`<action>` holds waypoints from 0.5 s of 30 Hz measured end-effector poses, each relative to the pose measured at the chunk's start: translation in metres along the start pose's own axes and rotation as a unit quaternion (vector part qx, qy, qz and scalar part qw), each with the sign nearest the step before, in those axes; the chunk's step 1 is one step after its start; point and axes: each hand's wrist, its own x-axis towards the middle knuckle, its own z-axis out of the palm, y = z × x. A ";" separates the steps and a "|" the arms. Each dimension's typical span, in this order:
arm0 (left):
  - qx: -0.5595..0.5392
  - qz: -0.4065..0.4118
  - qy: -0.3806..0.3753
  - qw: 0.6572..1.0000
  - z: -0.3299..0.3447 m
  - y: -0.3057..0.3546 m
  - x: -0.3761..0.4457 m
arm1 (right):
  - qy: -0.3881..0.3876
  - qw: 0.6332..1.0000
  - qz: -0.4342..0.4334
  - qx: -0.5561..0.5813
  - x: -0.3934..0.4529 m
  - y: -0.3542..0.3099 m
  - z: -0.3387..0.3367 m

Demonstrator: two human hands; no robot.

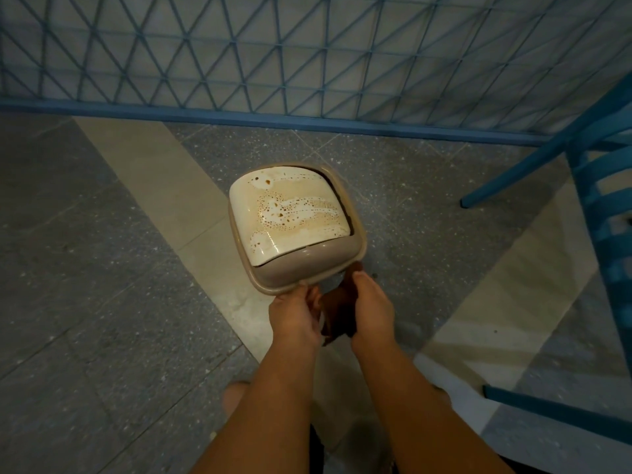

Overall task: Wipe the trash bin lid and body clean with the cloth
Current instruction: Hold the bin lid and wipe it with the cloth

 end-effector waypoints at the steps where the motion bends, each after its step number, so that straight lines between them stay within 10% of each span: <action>1: 0.004 0.012 -0.002 1.000 0.001 0.000 0.001 | -0.003 1.000 -0.010 -0.003 -0.001 0.002 0.004; 15: 0.035 0.079 0.050 0.995 0.002 -0.006 0.003 | 0.059 0.994 -0.062 -0.074 0.011 -0.013 0.026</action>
